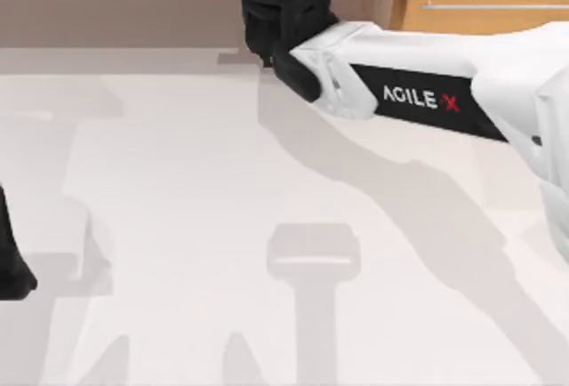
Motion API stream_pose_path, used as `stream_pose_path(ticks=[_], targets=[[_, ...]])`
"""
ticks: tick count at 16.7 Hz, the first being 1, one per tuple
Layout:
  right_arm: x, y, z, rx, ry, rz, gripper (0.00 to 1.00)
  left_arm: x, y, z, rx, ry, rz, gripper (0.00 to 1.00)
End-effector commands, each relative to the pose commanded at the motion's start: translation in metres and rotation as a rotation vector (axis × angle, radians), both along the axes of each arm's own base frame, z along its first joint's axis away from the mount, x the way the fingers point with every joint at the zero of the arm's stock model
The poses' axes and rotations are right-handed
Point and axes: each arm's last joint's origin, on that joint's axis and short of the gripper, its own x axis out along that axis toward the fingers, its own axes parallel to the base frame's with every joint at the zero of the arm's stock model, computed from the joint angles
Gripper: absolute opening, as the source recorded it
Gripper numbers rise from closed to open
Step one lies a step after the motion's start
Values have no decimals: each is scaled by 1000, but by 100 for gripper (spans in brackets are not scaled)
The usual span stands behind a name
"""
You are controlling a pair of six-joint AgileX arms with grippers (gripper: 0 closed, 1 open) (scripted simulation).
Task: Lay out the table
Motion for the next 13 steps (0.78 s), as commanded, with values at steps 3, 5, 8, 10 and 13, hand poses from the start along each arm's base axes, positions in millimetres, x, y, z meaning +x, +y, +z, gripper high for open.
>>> stream_pose_path(ticks=[3,5,8,10,13], targets=[[-1,1,1,2,-1,4,0,0,0,0,0,0,0,100],[-6,2,4,4,-3,4,0,0,0,0,0,0,0,100],[-20,2,9,3,-2,4,0,0,0,0,0,0,0,100],[-30,1,10,-4,5,4,0,0,0,0,0,0,0,100],[-41,2,16,2,-1,4,0,0,0,0,0,0,0,100]])
